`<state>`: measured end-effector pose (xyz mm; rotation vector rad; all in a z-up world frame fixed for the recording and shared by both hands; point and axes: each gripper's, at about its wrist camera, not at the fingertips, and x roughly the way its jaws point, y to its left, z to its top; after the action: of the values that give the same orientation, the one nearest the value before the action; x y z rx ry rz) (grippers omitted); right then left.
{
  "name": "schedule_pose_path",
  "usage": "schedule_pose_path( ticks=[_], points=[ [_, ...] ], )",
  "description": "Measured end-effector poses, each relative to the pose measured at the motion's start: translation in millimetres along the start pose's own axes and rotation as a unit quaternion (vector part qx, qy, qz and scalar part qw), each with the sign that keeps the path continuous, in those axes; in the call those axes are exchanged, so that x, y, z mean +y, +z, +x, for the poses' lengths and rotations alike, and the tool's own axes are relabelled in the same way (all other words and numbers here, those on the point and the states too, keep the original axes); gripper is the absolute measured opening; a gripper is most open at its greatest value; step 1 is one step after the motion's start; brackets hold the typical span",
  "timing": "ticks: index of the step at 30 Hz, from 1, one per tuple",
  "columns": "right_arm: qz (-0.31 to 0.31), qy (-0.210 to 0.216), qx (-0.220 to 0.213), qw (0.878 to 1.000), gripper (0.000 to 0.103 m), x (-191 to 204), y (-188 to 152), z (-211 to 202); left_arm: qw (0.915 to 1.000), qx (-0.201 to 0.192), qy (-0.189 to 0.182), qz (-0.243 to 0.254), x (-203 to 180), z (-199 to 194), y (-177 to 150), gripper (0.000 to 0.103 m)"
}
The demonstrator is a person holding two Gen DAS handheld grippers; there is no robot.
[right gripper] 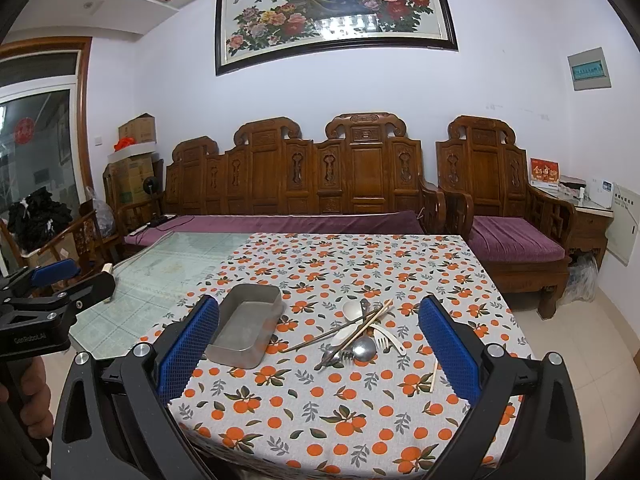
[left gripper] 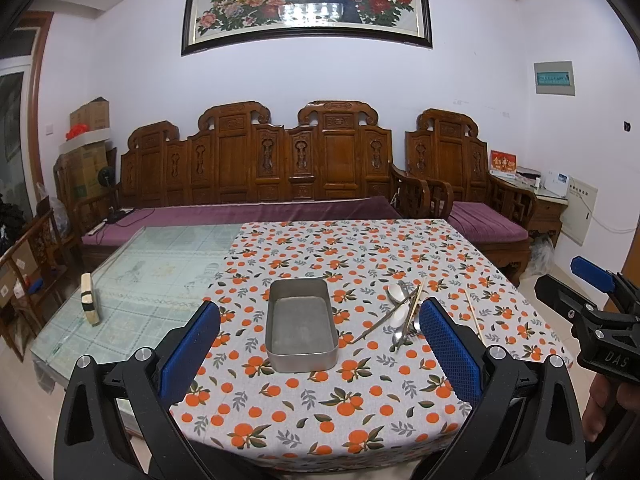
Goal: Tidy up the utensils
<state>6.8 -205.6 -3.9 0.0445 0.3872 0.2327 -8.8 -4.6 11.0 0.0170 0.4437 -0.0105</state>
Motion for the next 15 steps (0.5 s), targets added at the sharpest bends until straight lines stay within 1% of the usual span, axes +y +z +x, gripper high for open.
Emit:
schedule_pose_path(
  ticks=[6, 8, 15],
  points=[
    [0.000, 0.001, 0.000, 1.000, 0.100, -0.4, 0.1, 0.4, 1.0000, 0.000, 0.000, 0.000, 0.0, 0.0, 0.2, 0.097],
    [-0.001, 0.002, -0.001, 1.000, 0.100, 3.4, 6.7, -4.7, 1.0000, -0.001, 0.000, 0.000, 0.3, 0.2, 0.5, 0.097],
    [-0.001, 0.001, -0.001, 1.000, 0.100, 3.5, 5.8, -4.5, 1.0000, -0.001, -0.001, 0.001, -2.4, -1.1, 1.9, 0.097]
  ],
)
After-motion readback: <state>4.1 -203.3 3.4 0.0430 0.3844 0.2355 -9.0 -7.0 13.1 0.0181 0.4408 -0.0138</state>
